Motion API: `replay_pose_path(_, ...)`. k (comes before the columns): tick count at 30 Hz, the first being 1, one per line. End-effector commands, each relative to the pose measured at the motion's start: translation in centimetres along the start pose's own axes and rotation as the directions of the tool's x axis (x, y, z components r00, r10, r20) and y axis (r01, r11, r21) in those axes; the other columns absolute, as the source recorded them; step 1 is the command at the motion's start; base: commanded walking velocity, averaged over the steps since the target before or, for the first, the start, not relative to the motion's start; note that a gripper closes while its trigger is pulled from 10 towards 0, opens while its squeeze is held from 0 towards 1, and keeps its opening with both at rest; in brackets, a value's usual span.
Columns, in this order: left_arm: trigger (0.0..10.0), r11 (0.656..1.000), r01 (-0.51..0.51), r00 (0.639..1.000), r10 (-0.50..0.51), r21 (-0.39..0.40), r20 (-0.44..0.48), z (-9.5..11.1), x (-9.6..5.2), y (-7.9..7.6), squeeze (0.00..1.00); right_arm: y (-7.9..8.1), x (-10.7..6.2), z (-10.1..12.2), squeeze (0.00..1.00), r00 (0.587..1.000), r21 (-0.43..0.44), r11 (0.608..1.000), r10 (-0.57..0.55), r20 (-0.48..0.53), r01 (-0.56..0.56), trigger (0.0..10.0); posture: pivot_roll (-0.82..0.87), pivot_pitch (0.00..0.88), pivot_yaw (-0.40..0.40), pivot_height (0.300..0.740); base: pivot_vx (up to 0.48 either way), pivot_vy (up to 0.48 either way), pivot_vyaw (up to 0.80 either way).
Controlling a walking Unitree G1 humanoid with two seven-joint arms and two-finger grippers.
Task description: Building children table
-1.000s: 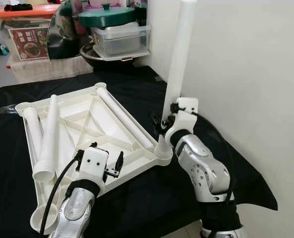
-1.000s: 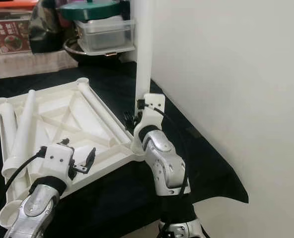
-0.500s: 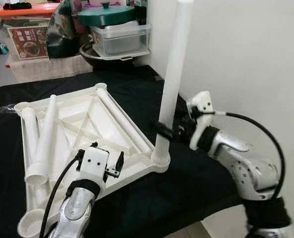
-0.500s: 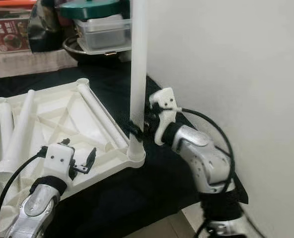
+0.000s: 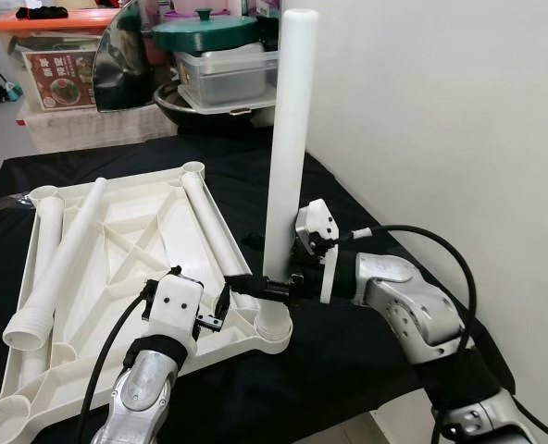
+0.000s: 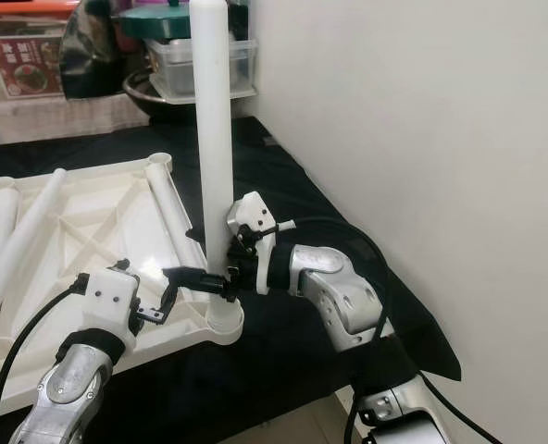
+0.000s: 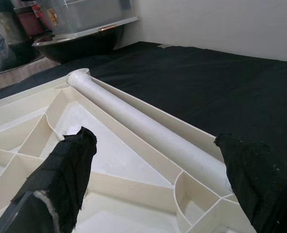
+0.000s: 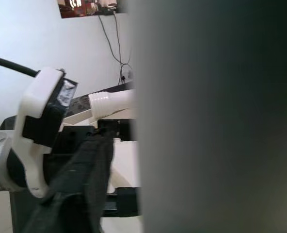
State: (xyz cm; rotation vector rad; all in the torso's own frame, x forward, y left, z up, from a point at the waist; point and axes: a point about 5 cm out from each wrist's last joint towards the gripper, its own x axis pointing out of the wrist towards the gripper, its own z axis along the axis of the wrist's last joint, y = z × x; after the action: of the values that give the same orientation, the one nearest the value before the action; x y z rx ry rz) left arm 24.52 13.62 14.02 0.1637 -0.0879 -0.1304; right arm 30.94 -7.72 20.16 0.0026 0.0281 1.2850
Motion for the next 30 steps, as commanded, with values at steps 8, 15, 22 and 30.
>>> replay_pose_path(8, 10.0, 1.0, 0.003, 1.0, -0.002, 0.006, -0.019, -0.6, -0.3, -0.2, 0.0, -4.8, -2.4, -2.7, 0.0, 0.845, 0.063, 0.842, -0.533, -0.046, 0.535, 0.0, 0.11, 0.0, -0.063, 0.74, 0.0, 0.0, 0.0)
replay_pose_path(15, 10.0, 1.0, 0.004, 1.0, -0.004, 0.014, -0.025, -0.6, -0.4, 0.0, 0.0, -3.6, -2.7, -4.0, 0.0, 0.362, 0.176, 0.335, -0.919, -0.155, 0.926, 0.0, 0.11, 0.0, -0.049, 0.74, 0.0, 0.0, 0.0)
replay_pose_path(22, 10.0, 1.0, 0.006, 1.0, -0.005, 0.014, -0.025, -0.6, -0.2, 0.0, 0.0, -2.0, 0.6, -3.2, 0.0, 0.551, 0.286, 0.507, -0.829, -0.096, 0.813, 10.0, 0.11, 0.0, -0.042, 0.74, 0.0, 0.0, 0.0)
replay_pose_path(30, 10.0, 1.0, 0.001, 1.0, -0.001, 0.01, -0.024, -0.7, -0.2, 0.0, 0.0, -2.2, 0.4, -0.2, 1.0, 0.752, 0.266, 0.732, -0.658, 0.037, 0.627, 10.0, 0.1, 0.0, -0.051, 0.74, 0.0, 0.0, 0.0)
